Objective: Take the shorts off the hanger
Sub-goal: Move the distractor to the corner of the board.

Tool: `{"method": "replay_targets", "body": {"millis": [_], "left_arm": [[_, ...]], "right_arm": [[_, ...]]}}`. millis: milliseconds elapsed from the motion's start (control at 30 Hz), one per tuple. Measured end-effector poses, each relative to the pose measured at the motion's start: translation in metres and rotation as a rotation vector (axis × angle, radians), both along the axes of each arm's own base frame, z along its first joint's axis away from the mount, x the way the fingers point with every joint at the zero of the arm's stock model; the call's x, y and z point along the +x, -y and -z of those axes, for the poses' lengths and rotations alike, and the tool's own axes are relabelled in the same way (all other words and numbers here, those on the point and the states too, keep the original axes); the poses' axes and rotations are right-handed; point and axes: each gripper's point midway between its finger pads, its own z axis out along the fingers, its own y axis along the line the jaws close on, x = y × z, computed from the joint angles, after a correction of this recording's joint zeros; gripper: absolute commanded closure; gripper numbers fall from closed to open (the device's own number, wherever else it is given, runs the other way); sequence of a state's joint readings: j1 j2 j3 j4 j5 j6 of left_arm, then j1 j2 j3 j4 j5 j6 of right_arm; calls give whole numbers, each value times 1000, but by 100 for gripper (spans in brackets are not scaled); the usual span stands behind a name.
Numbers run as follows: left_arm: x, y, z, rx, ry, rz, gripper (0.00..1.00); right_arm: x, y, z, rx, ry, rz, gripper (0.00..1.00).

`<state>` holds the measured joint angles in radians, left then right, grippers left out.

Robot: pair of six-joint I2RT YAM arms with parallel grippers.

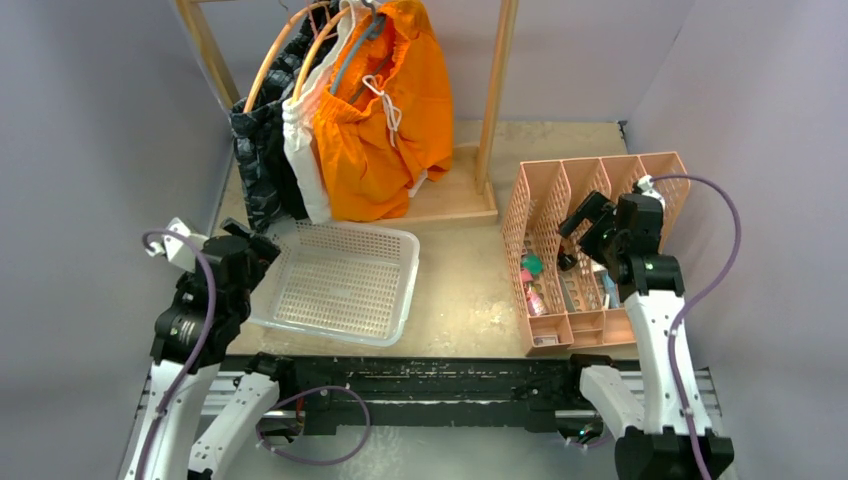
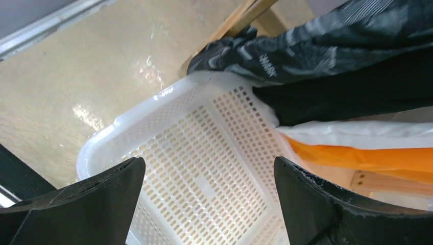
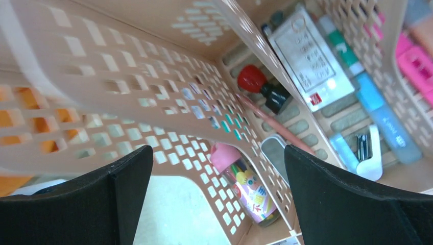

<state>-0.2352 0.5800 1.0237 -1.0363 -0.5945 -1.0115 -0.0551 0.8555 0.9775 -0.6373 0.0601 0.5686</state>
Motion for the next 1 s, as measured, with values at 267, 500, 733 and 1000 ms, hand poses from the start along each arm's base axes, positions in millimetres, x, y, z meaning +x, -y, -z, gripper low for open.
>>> {"method": "replay_targets", "body": {"millis": [267, 500, 733, 1000], "left_arm": [[17, 29, 40, -60, -151, 111, 4], [22, 44, 53, -106, -167, 178, 4], [25, 51, 52, -113, -167, 220, 5], [22, 51, 49, -119, -135, 225, 5]], "right_arm": [[0, 1, 69, 69, -161, 63, 0], [31, -2, 87, 52, -138, -6, 1], [96, 3, 96, -40, -114, -145, 0], [153, 7, 95, -110, -103, -240, 1]]}}
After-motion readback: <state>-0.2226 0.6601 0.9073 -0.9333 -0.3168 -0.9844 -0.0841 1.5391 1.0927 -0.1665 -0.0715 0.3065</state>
